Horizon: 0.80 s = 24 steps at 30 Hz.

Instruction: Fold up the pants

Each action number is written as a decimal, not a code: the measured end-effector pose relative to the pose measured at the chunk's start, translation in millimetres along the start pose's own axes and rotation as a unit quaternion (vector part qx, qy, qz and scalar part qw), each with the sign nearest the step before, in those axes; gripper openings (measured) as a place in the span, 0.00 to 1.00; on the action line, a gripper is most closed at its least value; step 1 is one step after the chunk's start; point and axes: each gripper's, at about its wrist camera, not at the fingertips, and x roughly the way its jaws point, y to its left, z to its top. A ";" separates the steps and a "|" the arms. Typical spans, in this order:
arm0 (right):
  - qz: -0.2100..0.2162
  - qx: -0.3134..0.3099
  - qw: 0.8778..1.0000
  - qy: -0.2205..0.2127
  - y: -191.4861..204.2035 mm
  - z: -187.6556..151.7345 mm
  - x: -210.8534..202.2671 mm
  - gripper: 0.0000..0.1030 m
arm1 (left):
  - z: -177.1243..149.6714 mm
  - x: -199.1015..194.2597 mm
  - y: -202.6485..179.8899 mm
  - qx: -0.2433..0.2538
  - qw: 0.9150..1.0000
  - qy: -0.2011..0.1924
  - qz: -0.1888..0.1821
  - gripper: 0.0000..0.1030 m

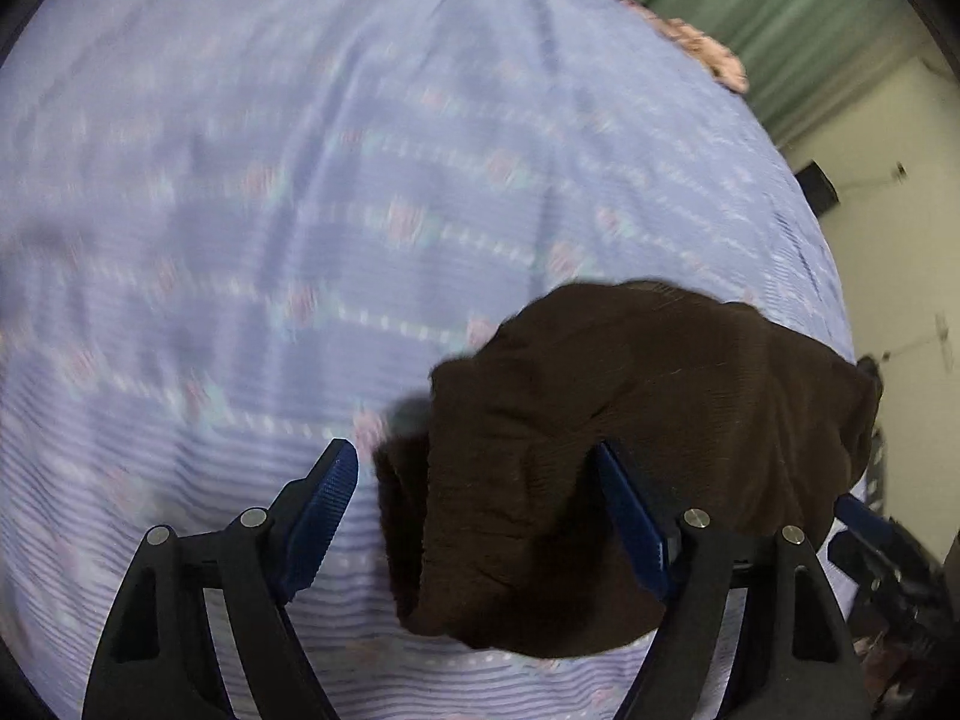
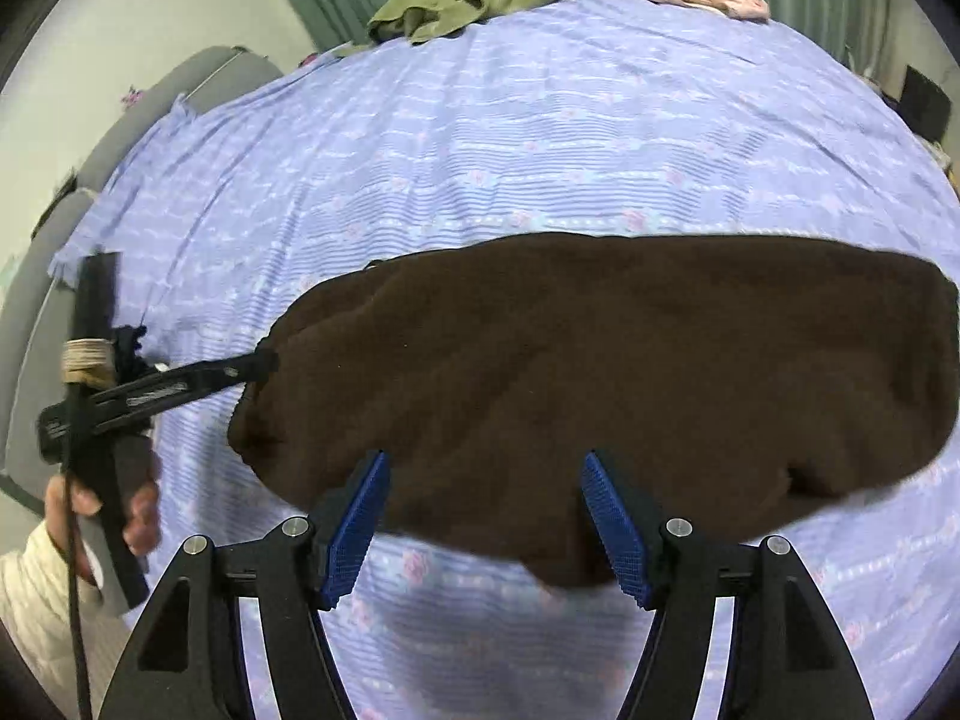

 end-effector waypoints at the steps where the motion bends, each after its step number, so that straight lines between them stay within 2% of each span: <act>1: -0.006 -0.006 1.000 0.002 1.0 1.2 2.7 0.66 | -2.4 7.4 3.0 -0.014 1.000 0.009 -0.006 0.79; 3: -0.009 -0.015 1.000 0.005 7.5 -1.0 3.1 0.66 | -6.7 17.3 8.6 -0.045 0.999 0.023 -0.014 0.77; 4: -0.013 -0.016 1.000 0.005 12.7 -2.0 5.9 0.66 | -9.4 19.4 10.7 -0.062 0.998 0.024 -0.023 0.68; 5: -0.014 -0.016 1.000 0.005 13.6 -3.3 5.5 0.66 | -11.9 17.4 9.2 -0.066 0.998 0.016 -0.011 0.59; 6: -0.011 -0.016 1.000 0.005 13.8 -4.3 4.8 0.66 | -12.7 14.9 7.7 -0.063 0.998 0.010 -0.004 0.54; 7: -0.004 -0.015 1.000 0.006 14.2 -5.9 3.8 0.66 | -14.2 5.1 2.4 -0.054 0.999 -0.001 0.005 0.41; 8: 0.003 -0.014 1.000 0.006 14.6 -7.1 4.0 0.66 | -16.2 -5.6 -3.0 -0.043 0.999 -0.015 0.015 0.32; 10: 0.010 -0.016 1.000 0.002 14.5 -9.0 1.4 0.66 | -21.3 -28.0 -4.3 -0.036 0.998 -0.044 0.009 0.18; 12: 0.007 -0.020 1.000 -0.003 15.7 -11.5 -0.9 0.66 | -25.5 -38.3 0.1 -0.036 0.997 -0.061 0.017 0.18; 13: 0.006 -0.021 1.000 -0.005 14.5 -12.8 -1.5 0.66 | -26.1 -33.3 4.5 -0.030 0.996 -0.058 0.068 0.07; 14: 0.005 -0.020 1.000 -0.005 13.5 -13.4 -0.4 0.66 | -25.6 -27.2 10.3 -0.027 0.989 -0.053 0.133 0.02; 15: 0.000 -0.017 1.000 -0.004 11.7 -14.3 0.7 0.66 | -25.7 -21.2 18.9 -0.024 0.983 -0.046 0.179 0.02; 16: -0.009 -0.015 1.000 -0.001 10.6 -14.7 1.5 0.66 | -27.0 -18.2 22.6 -0.018 0.980 -0.031 0.198 0.04; 18: -0.057 -0.031 0.998 0.004 14.3 -16.2 2.5 0.66 | -30.9 -29.9 12.2 -0.003 0.984 -0.031 0.177 0.07; 20: -0.035 -0.053 0.998 -0.017 16.1 -19.5 -9.0 0.66 | -36.5 -56.5 -13.7 0.032 0.984 -0.066 0.162 0.28; 21: -0.033 -0.053 0.998 -0.031 13.9 -21.4 -17.9 0.66 | -39.4 -69.8 -29.8 0.059 0.982 -0.088 0.158 0.42; 22: -0.038 -0.051 0.997 -0.054 8.4 -24.1 -32.1 0.66 | -42.4 -81.5 -48.3 0.090 0.978 -0.109 0.156 0.45; 24: -0.055 -0.045 0.994 -0.089 -6.7 -28.9 -55.5 0.66 | -41.3 -91.4 -84.5 0.141 0.972 -0.126 0.141 0.46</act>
